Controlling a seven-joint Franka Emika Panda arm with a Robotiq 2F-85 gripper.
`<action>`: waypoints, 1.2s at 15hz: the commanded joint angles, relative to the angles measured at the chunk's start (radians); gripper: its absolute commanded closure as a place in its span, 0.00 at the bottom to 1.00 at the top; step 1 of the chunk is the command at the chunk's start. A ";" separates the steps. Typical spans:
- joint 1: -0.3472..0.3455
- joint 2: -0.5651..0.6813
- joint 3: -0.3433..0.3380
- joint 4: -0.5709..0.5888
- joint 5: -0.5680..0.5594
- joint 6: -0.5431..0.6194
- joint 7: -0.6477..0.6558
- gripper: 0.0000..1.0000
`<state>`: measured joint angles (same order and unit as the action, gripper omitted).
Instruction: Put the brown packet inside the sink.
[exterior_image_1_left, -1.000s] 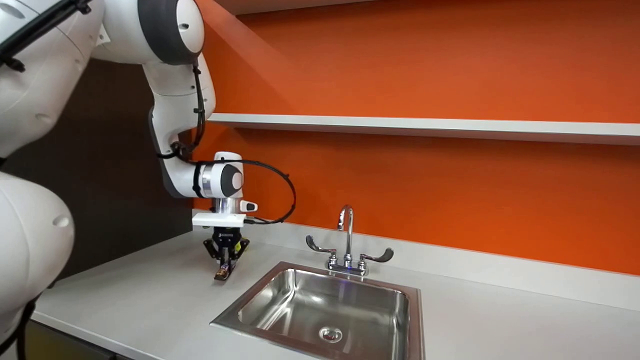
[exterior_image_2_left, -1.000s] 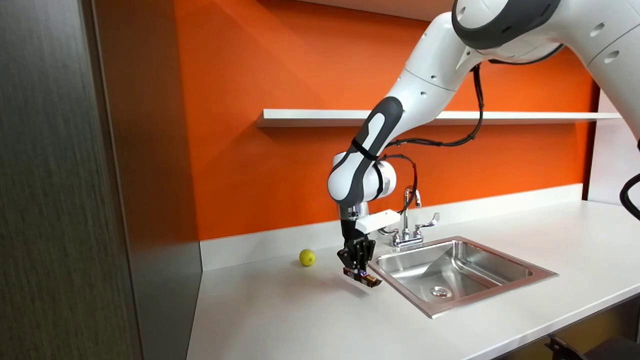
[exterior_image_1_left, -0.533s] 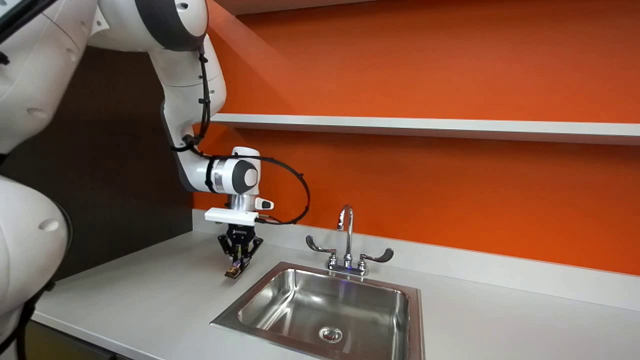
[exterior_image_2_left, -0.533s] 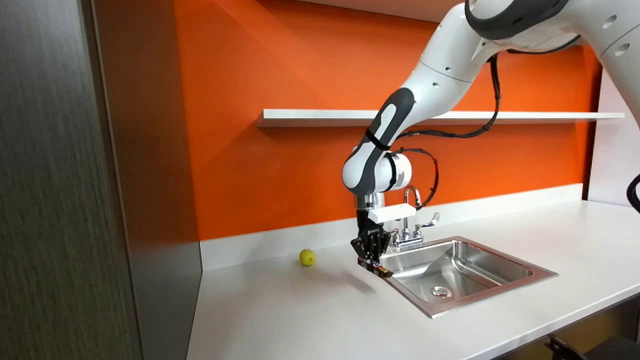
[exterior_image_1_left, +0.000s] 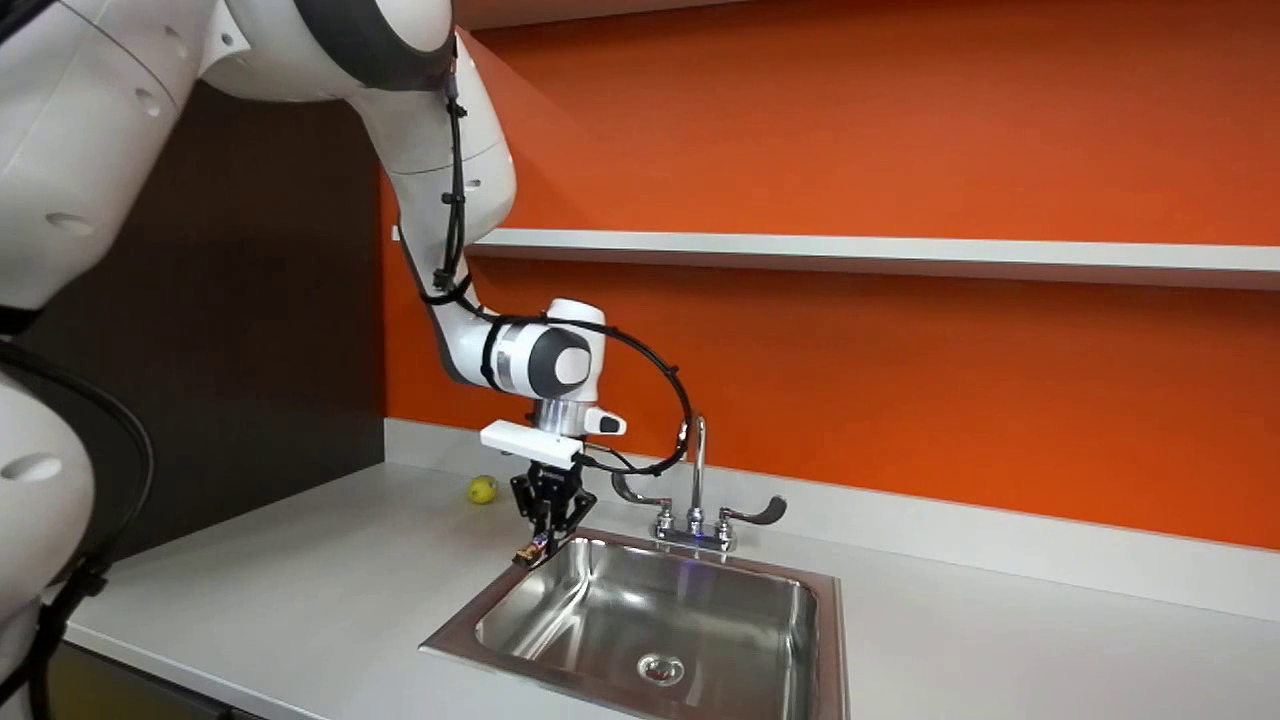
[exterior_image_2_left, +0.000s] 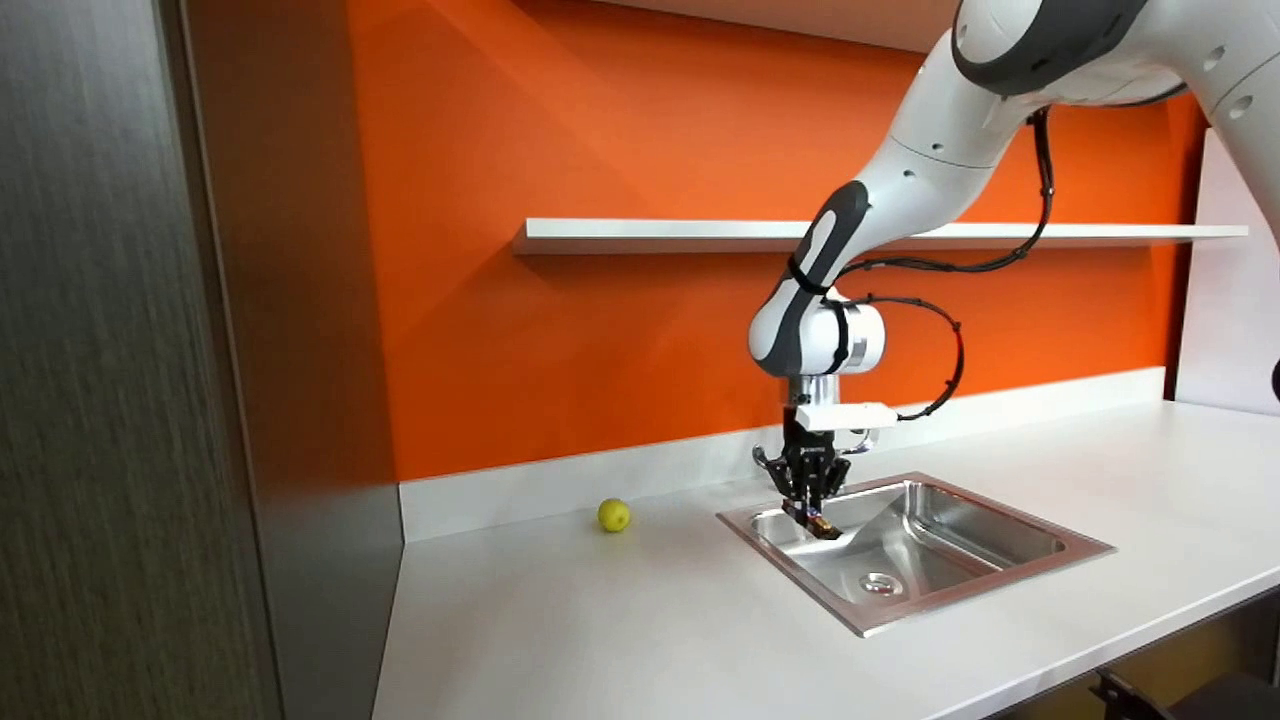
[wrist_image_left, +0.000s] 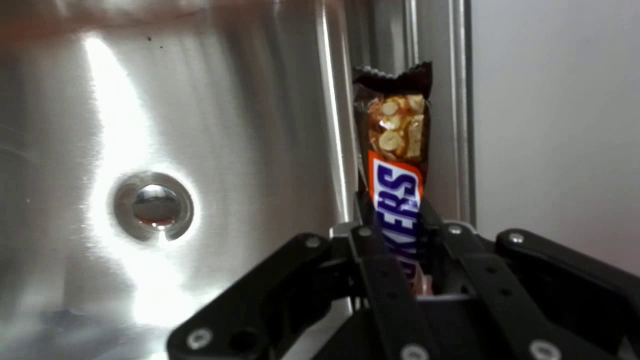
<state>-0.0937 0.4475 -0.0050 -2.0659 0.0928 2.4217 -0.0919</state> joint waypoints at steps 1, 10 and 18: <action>-0.050 0.019 -0.009 0.023 0.046 -0.017 -0.026 0.95; -0.092 0.219 -0.026 0.174 0.055 -0.002 -0.007 0.95; -0.113 0.418 -0.029 0.351 0.050 -0.004 0.009 0.95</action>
<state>-0.1885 0.7922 -0.0392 -1.8041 0.1311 2.4296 -0.0914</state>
